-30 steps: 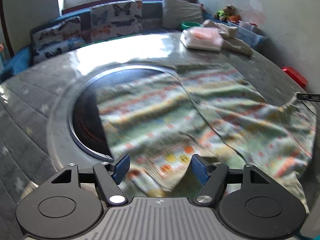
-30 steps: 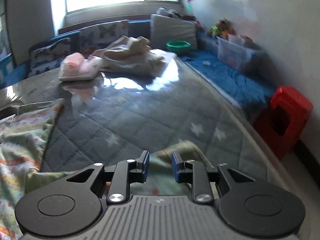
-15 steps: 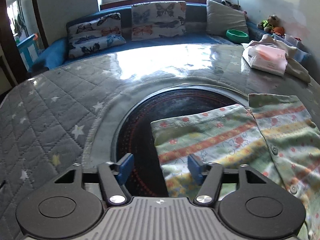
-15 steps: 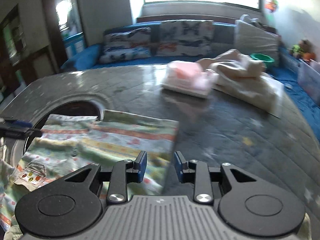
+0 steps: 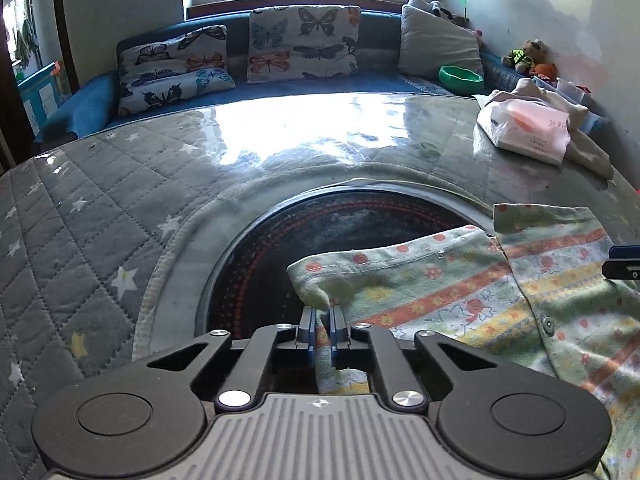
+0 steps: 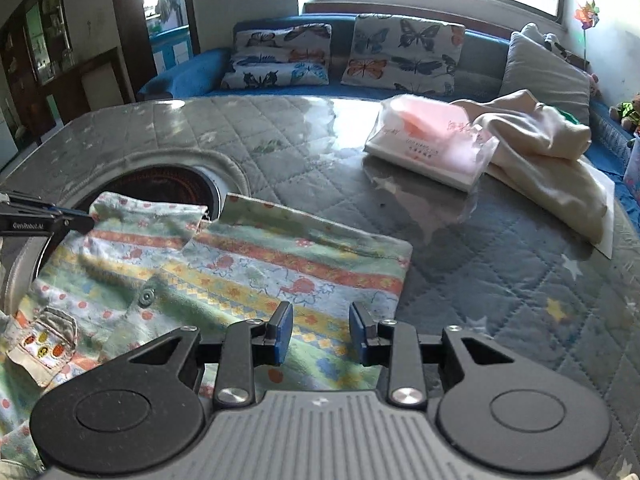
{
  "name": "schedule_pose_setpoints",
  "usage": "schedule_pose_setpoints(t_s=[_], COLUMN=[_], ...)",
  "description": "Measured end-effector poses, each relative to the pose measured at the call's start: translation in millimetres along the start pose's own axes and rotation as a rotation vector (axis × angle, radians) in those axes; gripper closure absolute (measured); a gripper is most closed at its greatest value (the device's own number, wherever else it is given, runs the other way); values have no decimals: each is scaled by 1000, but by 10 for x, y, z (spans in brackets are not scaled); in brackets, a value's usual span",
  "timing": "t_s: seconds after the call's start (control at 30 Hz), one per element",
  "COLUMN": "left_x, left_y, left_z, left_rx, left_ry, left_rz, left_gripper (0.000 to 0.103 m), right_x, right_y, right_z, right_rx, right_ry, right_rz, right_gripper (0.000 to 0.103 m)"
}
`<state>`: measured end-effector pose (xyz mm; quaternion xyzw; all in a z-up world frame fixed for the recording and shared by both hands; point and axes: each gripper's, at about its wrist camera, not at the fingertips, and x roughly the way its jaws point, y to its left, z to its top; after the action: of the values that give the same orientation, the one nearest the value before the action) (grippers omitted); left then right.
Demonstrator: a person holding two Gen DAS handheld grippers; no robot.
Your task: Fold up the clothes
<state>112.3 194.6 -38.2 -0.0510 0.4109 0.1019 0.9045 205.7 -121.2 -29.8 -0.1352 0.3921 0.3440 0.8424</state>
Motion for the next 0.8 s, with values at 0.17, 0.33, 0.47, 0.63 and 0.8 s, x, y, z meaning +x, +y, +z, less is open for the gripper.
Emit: schedule_pose_setpoints(t_s=[0.17, 0.33, 0.47, 0.63, 0.8], left_x=[32, 125, 198, 144, -181], left_y=[67, 207, 285, 371, 544], left_z=[28, 138, 225, 248, 91], left_rx=[-7, -22, -11, -21, -63], left_ry=[-13, -18, -22, -21, -22], left_rz=[30, 69, 92, 89, 85], left_gripper=[96, 96, 93, 84, 65], right_x=[115, 272, 411, 560, 647], right_y=[72, 191, 280, 277, 268], right_z=[57, 174, 280, 431, 549], right_rx=[-26, -51, -60, -51, -62], right_ry=[0, -16, -37, -41, -30], right_rz=[8, 14, 5, -18, -43], right_gripper=[67, 66, 63, 58, 57])
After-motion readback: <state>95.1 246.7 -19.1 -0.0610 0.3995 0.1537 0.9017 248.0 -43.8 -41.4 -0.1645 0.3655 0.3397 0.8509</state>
